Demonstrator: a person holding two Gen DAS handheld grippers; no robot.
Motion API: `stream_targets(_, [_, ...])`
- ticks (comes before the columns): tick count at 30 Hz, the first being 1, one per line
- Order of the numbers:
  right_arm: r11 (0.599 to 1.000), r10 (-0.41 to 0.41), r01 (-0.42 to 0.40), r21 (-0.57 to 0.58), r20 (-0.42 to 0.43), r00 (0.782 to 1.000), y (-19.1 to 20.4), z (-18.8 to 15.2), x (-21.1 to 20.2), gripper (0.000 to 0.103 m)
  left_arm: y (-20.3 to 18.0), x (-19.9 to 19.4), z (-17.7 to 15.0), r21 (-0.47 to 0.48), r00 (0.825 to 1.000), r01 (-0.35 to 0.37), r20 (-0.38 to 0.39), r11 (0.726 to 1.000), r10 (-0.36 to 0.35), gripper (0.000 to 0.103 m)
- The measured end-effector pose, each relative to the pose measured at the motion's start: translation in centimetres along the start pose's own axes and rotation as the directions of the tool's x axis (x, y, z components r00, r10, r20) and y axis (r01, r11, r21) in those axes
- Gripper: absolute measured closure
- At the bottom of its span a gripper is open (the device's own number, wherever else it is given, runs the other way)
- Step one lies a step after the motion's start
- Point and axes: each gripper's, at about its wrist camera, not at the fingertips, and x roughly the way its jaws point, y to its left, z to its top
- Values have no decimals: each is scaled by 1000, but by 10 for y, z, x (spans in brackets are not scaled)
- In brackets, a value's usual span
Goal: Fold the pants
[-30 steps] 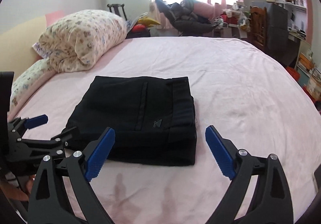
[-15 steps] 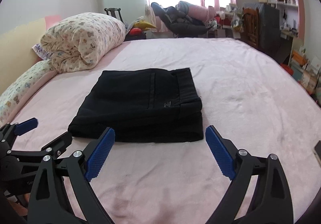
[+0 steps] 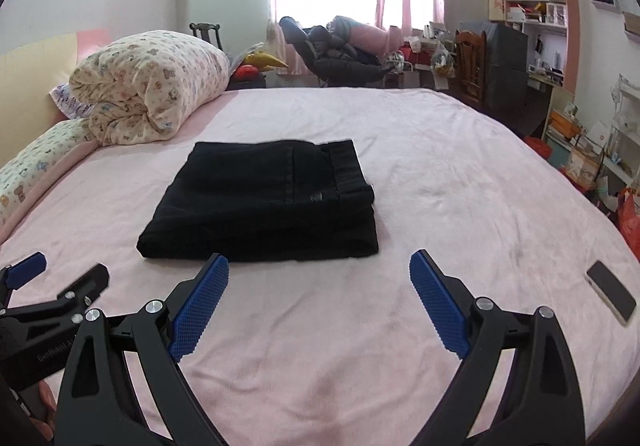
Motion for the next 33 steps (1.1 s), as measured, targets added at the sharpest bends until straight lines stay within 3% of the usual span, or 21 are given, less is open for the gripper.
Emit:
stream_targets(6, [1000, 13, -13, 7, 2, 1000, -5, -15, -2, 9, 0, -4, -14, 5, 1000, -23, 12, 1000, 23, 2])
stream_targets(12, [999, 13, -11, -42, 55, 998, 1, -21, -12, 9, -1, 0, -28, 11, 999, -34, -19, 999, 34, 2])
stream_targets(18, [999, 17, -17, -28, 13, 1000, 0, -30, -5, 9, -5, 5, -40, 32, 998, -41, -46, 999, 43, 2])
stream_targets(26, [1000, -4, 5, -24, 12, 1000, 0, -33, -3, 9, -3, 2, -39, 30, 998, -48, -45, 998, 49, 2])
stream_targets(30, [1000, -4, 5, -25, 14, 1000, 1, -33, -3, 9, -9, 2, -37, 86, 995, -92, -30, 992, 95, 2])
stream_targets(33, [1000, -4, 4, -28, 13, 1000, 1, -34, -2, 9, -12, 2, -35, 95, 995, -86, -33, 992, 90, 2])
